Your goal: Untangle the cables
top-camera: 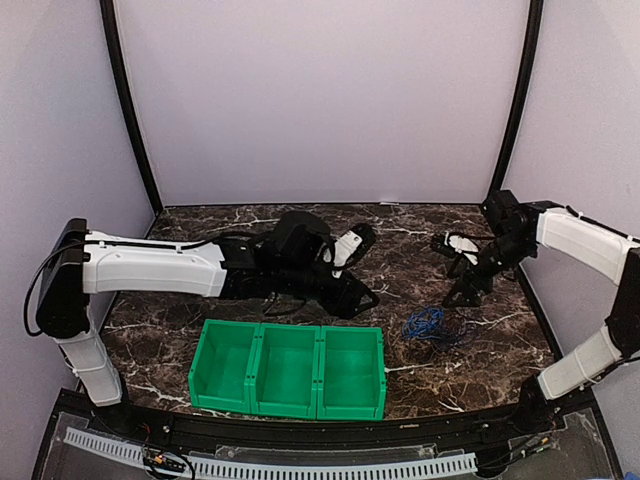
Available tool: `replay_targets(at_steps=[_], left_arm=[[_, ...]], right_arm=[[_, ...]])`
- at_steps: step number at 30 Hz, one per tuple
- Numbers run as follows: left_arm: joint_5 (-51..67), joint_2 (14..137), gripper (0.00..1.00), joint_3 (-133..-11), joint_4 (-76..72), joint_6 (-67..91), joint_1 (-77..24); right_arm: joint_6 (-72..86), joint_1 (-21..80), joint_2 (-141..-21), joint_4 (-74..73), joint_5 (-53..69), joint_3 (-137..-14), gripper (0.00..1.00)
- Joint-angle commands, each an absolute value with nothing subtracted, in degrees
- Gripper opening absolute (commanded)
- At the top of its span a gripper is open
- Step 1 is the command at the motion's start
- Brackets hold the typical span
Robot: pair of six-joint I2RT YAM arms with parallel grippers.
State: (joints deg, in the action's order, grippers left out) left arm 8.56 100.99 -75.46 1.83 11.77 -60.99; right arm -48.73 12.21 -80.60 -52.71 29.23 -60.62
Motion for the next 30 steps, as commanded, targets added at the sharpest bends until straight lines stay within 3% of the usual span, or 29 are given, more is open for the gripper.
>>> replay_targets(at_steps=[1,6,9,12,16,20,30], left_arm=[[9.3,102.7,0.64,-78.6,-1.1,14.2,-61.3],[11.9,105.8,0.53,-81.4,-0.4,13.4,-61.3],[12.7,108.0,0.45,-83.4,-0.4,13.3,-61.2],[13.9,109.5,0.43,-84.8,-0.4,13.9,-61.2],[12.6,110.5,0.48,-85.4,0.7,15.4,-61.2],[10.8,110.1,0.52,-84.4,3.0,16.0,-61.2],[4.3,103.6,0.61,-74.1,1.0,18.2,-59.5]], right_arm=[[-47.1,15.3,-77.1,-53.1,30.7,-63.5,0.92],[-46.1,19.7,-74.3,-48.1,24.0,-60.4,0.70],[-45.9,21.3,-75.1,-46.4,22.2,-59.0,0.47],[-45.6,21.7,-78.0,-47.4,23.6,-59.4,0.27],[-45.1,23.1,-80.6,-47.4,23.5,-59.1,0.24],[-47.3,25.5,-80.7,-48.6,22.1,-58.3,0.30],[-51.9,29.5,-82.6,-48.9,15.6,-55.9,0.33]])
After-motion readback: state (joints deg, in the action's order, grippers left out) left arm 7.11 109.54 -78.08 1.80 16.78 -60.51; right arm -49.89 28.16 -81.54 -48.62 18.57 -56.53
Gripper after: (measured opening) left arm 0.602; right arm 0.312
